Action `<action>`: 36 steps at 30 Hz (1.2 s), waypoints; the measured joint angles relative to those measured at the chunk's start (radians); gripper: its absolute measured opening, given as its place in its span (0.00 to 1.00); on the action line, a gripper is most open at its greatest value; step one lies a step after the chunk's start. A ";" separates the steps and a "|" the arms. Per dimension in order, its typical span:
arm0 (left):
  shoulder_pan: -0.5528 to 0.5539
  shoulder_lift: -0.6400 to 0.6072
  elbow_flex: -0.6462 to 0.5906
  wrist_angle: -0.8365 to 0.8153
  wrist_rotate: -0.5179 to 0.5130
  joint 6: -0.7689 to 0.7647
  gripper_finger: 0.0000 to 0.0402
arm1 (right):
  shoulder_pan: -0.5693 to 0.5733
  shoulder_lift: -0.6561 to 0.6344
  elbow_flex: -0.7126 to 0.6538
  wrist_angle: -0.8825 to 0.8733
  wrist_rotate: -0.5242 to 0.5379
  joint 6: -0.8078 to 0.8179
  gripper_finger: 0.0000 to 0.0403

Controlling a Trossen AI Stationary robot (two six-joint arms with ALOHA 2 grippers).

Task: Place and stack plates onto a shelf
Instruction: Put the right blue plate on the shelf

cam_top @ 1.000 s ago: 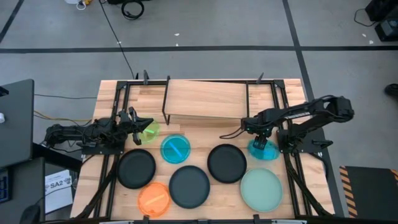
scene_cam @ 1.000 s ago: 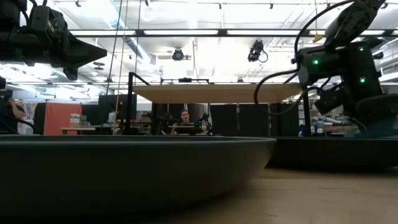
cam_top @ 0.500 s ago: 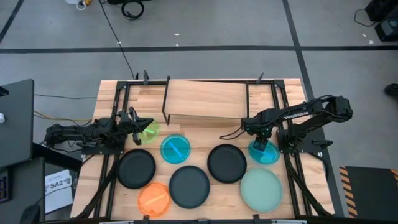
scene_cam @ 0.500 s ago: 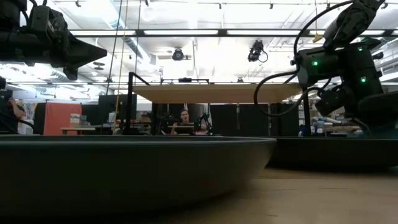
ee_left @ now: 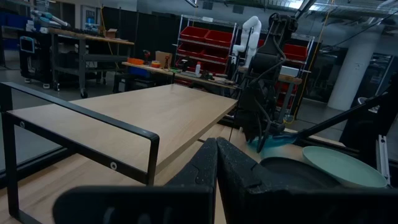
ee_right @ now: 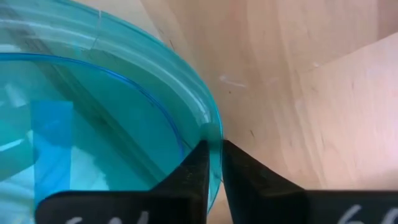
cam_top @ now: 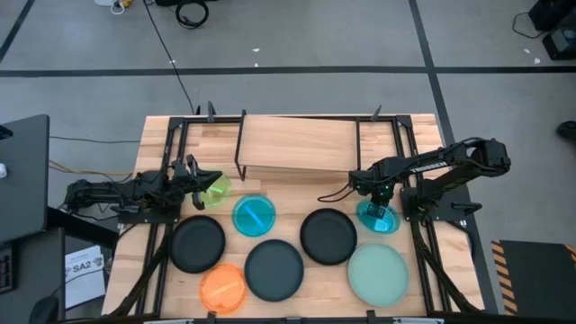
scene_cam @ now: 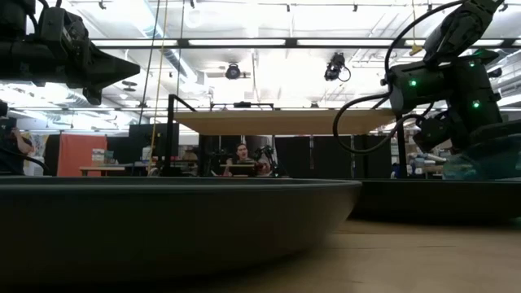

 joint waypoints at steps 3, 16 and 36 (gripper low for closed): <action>0.000 0.000 0.000 0.000 0.000 0.000 0.03 | 0.000 0.000 0.000 -0.001 0.002 0.000 0.08; 0.000 0.000 0.000 0.000 0.000 0.000 0.03 | 0.000 0.000 0.000 -0.003 0.002 0.000 0.02; 0.000 0.000 0.000 0.000 0.000 0.000 0.03 | 0.000 0.002 0.043 -0.089 -0.024 -0.026 0.01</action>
